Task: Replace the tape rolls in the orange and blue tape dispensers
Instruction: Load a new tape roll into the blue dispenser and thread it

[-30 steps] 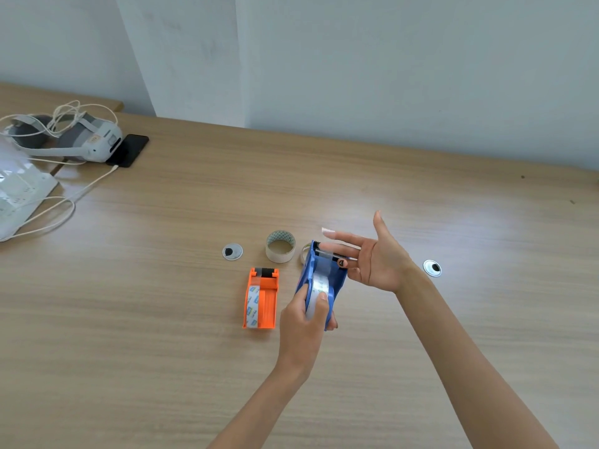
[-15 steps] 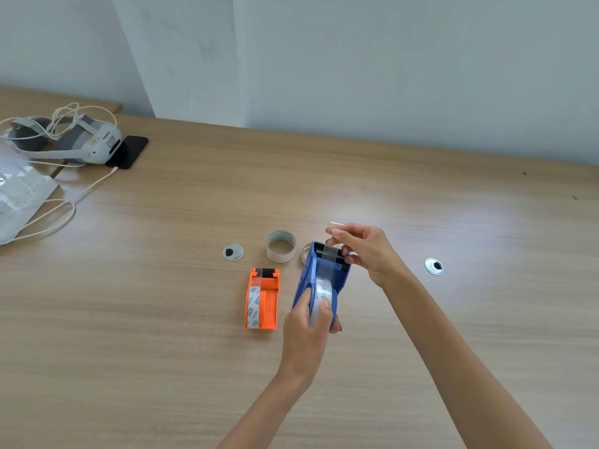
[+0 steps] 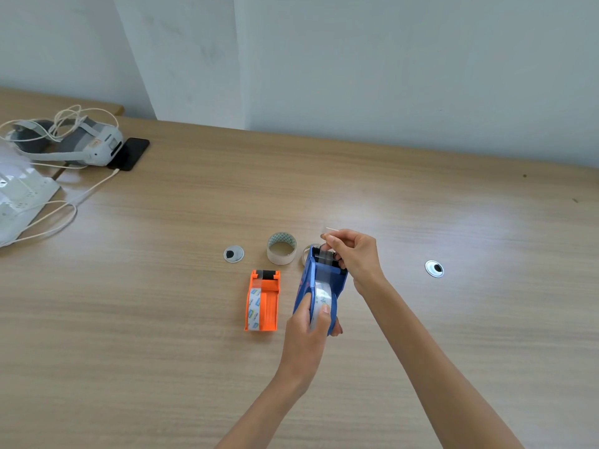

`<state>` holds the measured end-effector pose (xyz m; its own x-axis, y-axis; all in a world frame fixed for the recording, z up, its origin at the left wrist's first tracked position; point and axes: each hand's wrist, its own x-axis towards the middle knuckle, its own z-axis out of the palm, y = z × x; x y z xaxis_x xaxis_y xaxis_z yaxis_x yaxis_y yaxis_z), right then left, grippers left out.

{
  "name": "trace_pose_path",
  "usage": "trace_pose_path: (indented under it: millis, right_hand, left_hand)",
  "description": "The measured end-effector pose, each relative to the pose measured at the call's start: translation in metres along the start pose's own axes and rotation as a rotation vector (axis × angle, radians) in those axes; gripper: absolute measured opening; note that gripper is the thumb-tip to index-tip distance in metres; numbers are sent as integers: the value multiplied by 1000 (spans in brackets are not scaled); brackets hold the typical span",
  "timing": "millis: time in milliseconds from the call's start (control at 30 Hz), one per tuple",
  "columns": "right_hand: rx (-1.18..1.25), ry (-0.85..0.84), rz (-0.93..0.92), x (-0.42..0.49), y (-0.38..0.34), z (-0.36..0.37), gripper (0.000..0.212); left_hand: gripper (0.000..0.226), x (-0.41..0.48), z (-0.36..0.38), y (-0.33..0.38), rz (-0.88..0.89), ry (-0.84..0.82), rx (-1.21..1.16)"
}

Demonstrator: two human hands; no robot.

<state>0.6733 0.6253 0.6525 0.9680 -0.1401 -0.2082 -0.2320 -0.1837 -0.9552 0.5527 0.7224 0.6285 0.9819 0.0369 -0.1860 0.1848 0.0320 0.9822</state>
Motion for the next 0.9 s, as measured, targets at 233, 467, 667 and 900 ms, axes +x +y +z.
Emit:
trace_pose_path:
  millis: [233,467,667,900]
  right_hand:
    - [18,40,-1,-4,2,1,12]
    - [155,262,-43,-38,12,-9,7]
    - [259,353,63,-48,30,-1,11]
    - [202,345,15,-41,37,0,13]
  left_hand:
    - [20,0,1,-4,-22,22,-19]
    - [18,4,5,0,56,108,-77]
    - [23,0,11,-1,111,137,-120]
    - [38,-3,12,-2,147,117,-164]
